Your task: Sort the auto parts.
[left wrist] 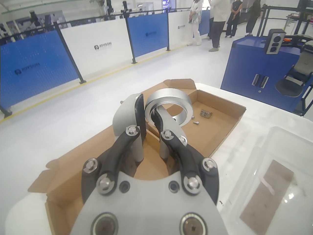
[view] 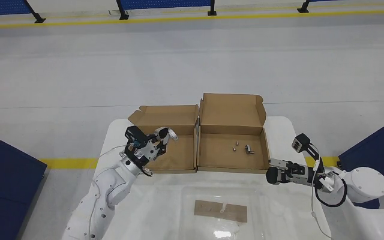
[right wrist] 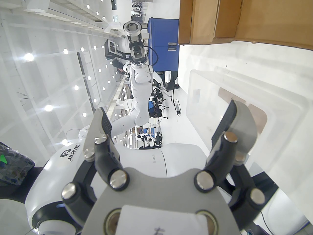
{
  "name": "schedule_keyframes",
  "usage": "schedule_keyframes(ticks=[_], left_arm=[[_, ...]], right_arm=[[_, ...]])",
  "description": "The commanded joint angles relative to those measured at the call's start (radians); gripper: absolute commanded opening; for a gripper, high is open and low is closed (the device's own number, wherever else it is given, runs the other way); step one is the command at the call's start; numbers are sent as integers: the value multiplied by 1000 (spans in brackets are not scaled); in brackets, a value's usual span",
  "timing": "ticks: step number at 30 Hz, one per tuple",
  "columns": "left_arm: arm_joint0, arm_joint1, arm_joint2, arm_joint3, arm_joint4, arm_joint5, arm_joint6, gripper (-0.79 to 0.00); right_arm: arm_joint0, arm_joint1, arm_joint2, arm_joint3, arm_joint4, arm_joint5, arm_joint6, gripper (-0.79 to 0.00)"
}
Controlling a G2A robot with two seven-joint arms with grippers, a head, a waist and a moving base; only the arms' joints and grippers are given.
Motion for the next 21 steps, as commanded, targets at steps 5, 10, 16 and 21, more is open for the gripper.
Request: schedule_keyframes(ticks=[5, 10, 16, 21], left_arm=[[0, 0, 0, 0, 3, -1, 6, -785], [-36, -6, 14, 4, -11, 97, -224, -785], [-127, -28, 63, 77, -138, 210, -525, -785], [-172, -42, 89, 115, -206, 272, -619, -785]], right_arm=[[0, 0, 0, 0, 0, 0, 0, 0], [0, 0, 0, 0, 0, 0, 0, 0], [0, 0, 0, 0, 0, 0, 0, 0], [0, 0, 0, 0, 0, 0, 0, 0]])
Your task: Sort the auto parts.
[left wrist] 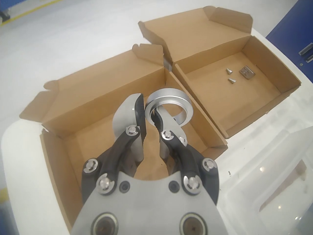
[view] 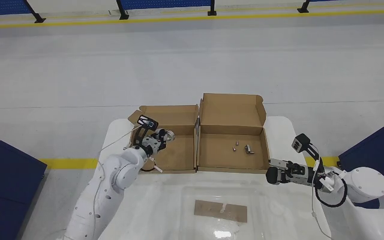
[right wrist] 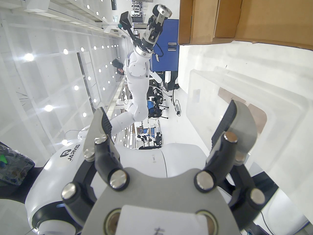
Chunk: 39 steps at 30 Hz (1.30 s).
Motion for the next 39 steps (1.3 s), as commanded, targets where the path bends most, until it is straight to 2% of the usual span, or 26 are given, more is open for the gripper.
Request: schedule_keyframes(ticks=[1, 6, 9, 12, 19, 30, 33, 39], left_arm=[[1, 0, 0, -1, 2, 0, 3, -785], [6, 0, 1, 2, 1, 4, 0, -785], [-24, -7, 17, 15, 4, 90, -108, -785], [-83, -19, 39, 51, -17, 175, -237, -785], [-211, -49, 104, 165, -79, 289, -462, -785], [-219, -53, 109, 172, -96, 283, -477, -785], [-258, -62, 131, 207, -105, 284, -540, -785], [-367, -98, 201, 356, -155, 313, -618, -785]], right_arm=[[0, 0, 0, 0, 0, 0, 0, 0], [0, 0, 0, 0, 0, 0, 0, 0], [0, 0, 0, 0, 0, 0, 0, 0], [0, 0, 0, 0, 0, 0, 0, 0], [0, 0, 0, 0, 0, 0, 0, 0], [0, 0, 0, 0, 0, 0, 0, 0], [0, 0, 0, 0, 0, 0, 0, 0], [0, 0, 0, 0, 0, 0, 0, 0]])
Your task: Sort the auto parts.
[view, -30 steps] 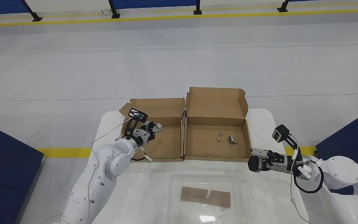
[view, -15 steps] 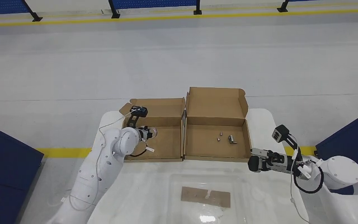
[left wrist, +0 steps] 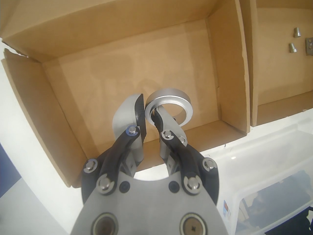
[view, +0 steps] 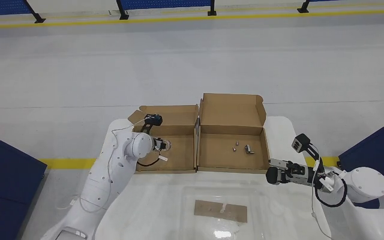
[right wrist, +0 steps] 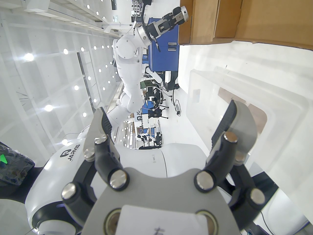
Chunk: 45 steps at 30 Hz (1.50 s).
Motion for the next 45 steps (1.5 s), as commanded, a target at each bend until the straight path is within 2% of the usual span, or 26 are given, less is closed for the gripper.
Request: schedule_keyframes(ticks=[1, 10, 23, 27, 31, 37, 45], left_arm=[[-38, -15, 25, 69, -25, 4, -2, -785], [-146, -80, 100, 310, -138, -12, 37, -785], [-142, -82, 99, 316, -146, -17, 54, -785], [-153, -93, 107, 315, -157, 7, 48, -785], [-192, -121, 142, 357, -169, 40, 41, -785], [-260, -181, 207, 504, -202, 83, 29, -785], [-303, -256, 262, 682, -247, 69, 59, -785]], right_arm=[[0, 0, 0, 0, 0, 0, 0, 0], [0, 0, 0, 0, 0, 0, 0, 0], [0, 0, 0, 0, 0, 0, 0, 0], [0, 0, 0, 0, 0, 0, 0, 0], [0, 0, 0, 0, 0, 0, 0, 0], [0, 0, 0, 0, 0, 0, 0, 0], [0, 0, 0, 0, 0, 0, 0, 0]])
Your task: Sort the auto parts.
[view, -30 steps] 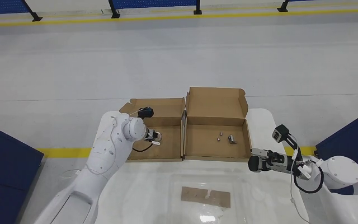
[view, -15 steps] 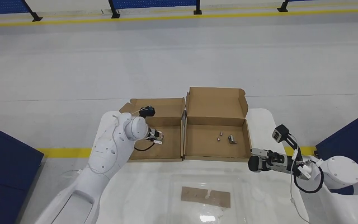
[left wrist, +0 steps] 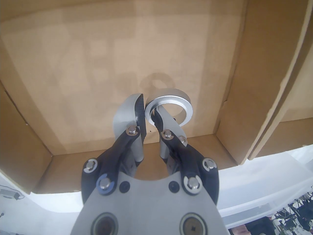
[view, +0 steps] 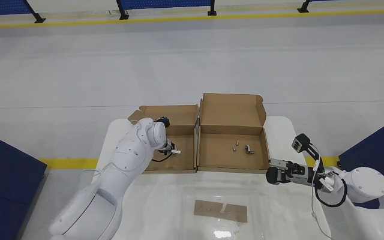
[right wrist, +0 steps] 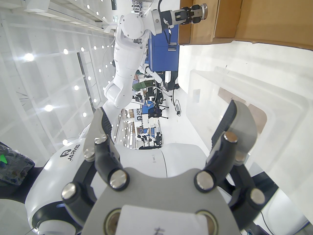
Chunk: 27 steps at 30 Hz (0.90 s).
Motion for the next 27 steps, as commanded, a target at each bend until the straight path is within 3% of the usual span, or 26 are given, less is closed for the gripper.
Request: schedule_keyframes(ticks=[1, 12, 27], left_arm=[[-5, -17, 11, 40, -7, -2, 6, -785], [-44, -80, 35, 183, -19, 7, 13, -785], [-57, -123, 37, 268, -22, -10, 36, -785]], right_arm=[[0, 0, 0, 0, 0, 0, 0, 0], [0, 0, 0, 0, 0, 0, 0, 0], [0, 0, 0, 0, 0, 0, 0, 0]])
